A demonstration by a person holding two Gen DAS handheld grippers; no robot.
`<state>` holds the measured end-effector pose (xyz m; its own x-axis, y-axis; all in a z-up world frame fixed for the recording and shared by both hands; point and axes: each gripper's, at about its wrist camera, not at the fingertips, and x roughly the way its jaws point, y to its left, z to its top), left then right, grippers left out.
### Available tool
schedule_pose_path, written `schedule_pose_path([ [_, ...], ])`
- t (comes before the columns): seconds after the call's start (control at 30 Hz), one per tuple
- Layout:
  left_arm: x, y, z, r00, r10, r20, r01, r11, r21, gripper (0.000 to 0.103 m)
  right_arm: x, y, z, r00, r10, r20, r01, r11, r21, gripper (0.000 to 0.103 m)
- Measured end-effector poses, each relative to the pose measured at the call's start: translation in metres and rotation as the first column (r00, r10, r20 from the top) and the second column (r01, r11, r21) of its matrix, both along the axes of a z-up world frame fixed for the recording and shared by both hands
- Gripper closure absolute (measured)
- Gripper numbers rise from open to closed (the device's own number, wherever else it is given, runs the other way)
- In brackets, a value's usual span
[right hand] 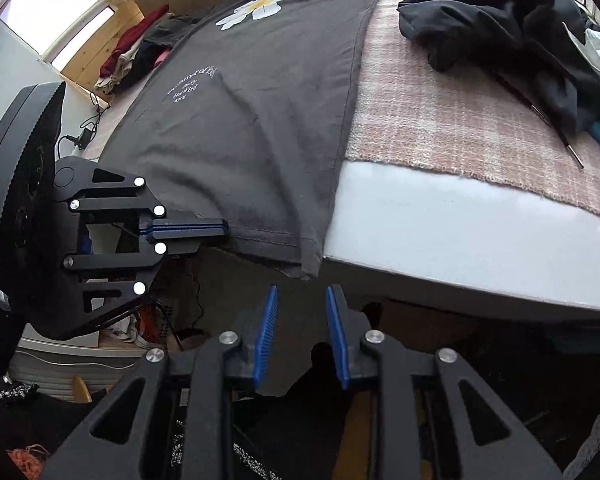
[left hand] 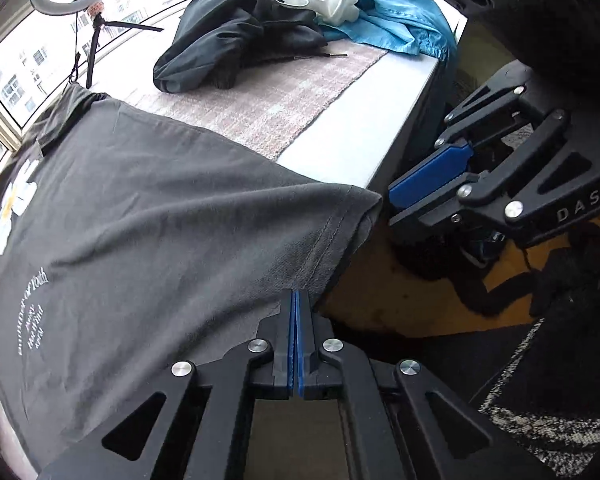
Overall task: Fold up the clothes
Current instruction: 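Move both tools to the sweatshirt hem and close them on it, then hold the hem with both tools and pull the sweatshirt straight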
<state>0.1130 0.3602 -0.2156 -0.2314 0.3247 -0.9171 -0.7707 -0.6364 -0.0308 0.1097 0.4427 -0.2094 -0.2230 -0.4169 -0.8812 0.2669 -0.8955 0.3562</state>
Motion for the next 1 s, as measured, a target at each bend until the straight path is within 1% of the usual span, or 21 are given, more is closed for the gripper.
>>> schedule_pose_path([
  [0.03, 0.001, -0.001, 0.003, 1.000, -0.003, 0.000, 0.003, 1.000, 0.002, 0.103, -0.002, -0.001, -0.001, 1.000, -0.004, -0.001, 0.004, 1.000, 0.003, 0.078],
  [0.1, 0.005, -0.003, 0.006, 1.000, -0.015, -0.012, 0.015, 1.000, -0.018, 0.103, -0.005, -0.003, -0.003, 1.000, -0.011, -0.003, 0.011, 1.000, 0.014, 0.078],
  [0.17, 0.007, -0.006, 0.006, 1.000, -0.017, -0.010, 0.017, 0.999, -0.028, 0.103, -0.007, -0.006, -0.004, 1.000, -0.011, -0.006, 0.011, 1.000, 0.019, 0.085],
  [0.2, 0.006, -0.008, 0.006, 1.000, -0.012, -0.012, 0.012, 1.000, -0.027, 0.103, -0.007, -0.008, -0.004, 1.000, -0.005, -0.009, 0.005, 1.000, 0.019, 0.096],
  [0.23, 0.005, -0.011, 0.007, 1.000, -0.008, -0.013, 0.007, 1.000, -0.025, 0.103, -0.006, -0.009, -0.002, 1.000, 0.002, -0.016, -0.002, 1.000, 0.027, 0.097],
  [0.27, 0.004, -0.014, 0.008, 1.000, -0.003, -0.015, 0.003, 1.000, -0.023, 0.101, -0.005, -0.009, 0.000, 1.000, 0.009, -0.025, -0.008, 0.999, 0.039, 0.097],
  [0.33, 0.006, -0.020, 0.010, 0.999, -0.013, -0.052, 0.011, 0.999, -0.032, 0.082, -0.004, -0.010, 0.002, 0.999, 0.015, -0.028, -0.013, 0.998, 0.057, 0.097],
  [0.37, 0.008, -0.021, 0.010, 0.997, -0.027, -0.074, 0.024, 0.999, -0.043, 0.064, -0.004, -0.010, 0.002, 0.999, 0.017, -0.027, -0.015, 0.998, 0.065, 0.097],
  [0.4, 0.009, -0.020, 0.009, 0.994, -0.048, -0.099, 0.042, 0.997, -0.061, 0.063, -0.004, -0.009, 0.002, 1.000, 0.015, -0.023, -0.013, 0.998, 0.065, 0.097],
  [0.47, 0.012, -0.015, 0.002, 0.987, -0.087, -0.136, 0.073, 0.992, -0.102, 0.064, -0.005, -0.007, 0.003, 1.000, 0.010, -0.018, -0.009, 0.998, 0.060, 0.097],
  [0.53, 0.012, -0.009, -0.009, 0.980, -0.107, -0.167, 0.082, 0.985, -0.150, 0.068, -0.005, -0.006, 0.003, 1.000, 0.009, -0.016, -0.008, 0.998, 0.060, 0.097],
  [0.57, 0.010, -0.009, -0.010, 0.980, -0.109, -0.169, 0.083, 0.984, -0.157, 0.080, -0.005, -0.007, 0.004, 1.000, 0.010, -0.016, -0.009, 0.998, 0.061, 0.097],
  [0.6, 0.008, -0.010, -0.011, 0.981, -0.108, -0.162, 0.084, 0.985, -0.150, 0.083, -0.005, -0.007, 0.004, 1.000, 0.011, -0.018, -0.009, 0.998, 0.064, 0.097],
  [0.63, 0.006, -0.010, -0.011, 0.982, -0.107, -0.155, 0.085, 0.986, -0.144, 0.088, -0.005, -0.008, 0.005, 1.000, 0.010, -0.020, -0.009, 0.998, 0.068, 0.097],
  [0.67, 0.005, -0.012, -0.010, 0.984, -0.108, -0.142, 0.090, 0.987, -0.130, 0.096, -0.005, -0.009, 0.005, 1.000, 0.010, -0.022, -0.008, 0.997, 0.073, 0.097],
  [0.7, 0.005, -0.014, -0.009, 0.986, -0.108, -0.129, 0.093, 0.989, -0.118, 0.101, -0.005, -0.010, 0.005, 1.000, 0.009, -0.024, -0.008, 0.997, 0.078, 0.097],
  [0.83, 0.003, -0.029, 0.000, 0.994, -0.091, -0.063, 0.086, 0.993, -0.077, 0.101, -0.003, -0.011, 0.004, 1.000, 0.013, -0.026, -0.010, 0.995, 0.104, 0.097],
  [0.9, 0.004, -0.036, 0.006, 0.996, -0.077, -0.051, 0.074, 0.996, -0.051, 0.101, -0.002, -0.010, 0.001, 1.000, 0.012, -0.019, -0.010, 0.993, 0.121, 0.097],
  [0.93, 0.004, -0.037, 0.005, 0.997, -0.066, -0.044, 0.064, 0.997, -0.053, 0.099, -0.002, -0.010, -0.002, 1.000, 0.011, -0.014, -0.009, 0.991, 0.136, 0.097],
  [0.97, 0.004, -0.038, 0.001, 0.998, -0.054, -0.033, 0.051, 0.996, -0.067, 0.091, -0.002, -0.010, -0.004, 1.000, 0.010, -0.009, -0.008, 0.988, 0.151, 0.097],
  [1.0, 0.005, -0.039, -0.002, 0.999, -0.041, -0.015, 0.040, 0.996, -0.083, 0.085, -0.002, -0.010, -0.006, 1.000, 0.008, -0.004, -0.007, 0.986, 0.166, 0.097],
])
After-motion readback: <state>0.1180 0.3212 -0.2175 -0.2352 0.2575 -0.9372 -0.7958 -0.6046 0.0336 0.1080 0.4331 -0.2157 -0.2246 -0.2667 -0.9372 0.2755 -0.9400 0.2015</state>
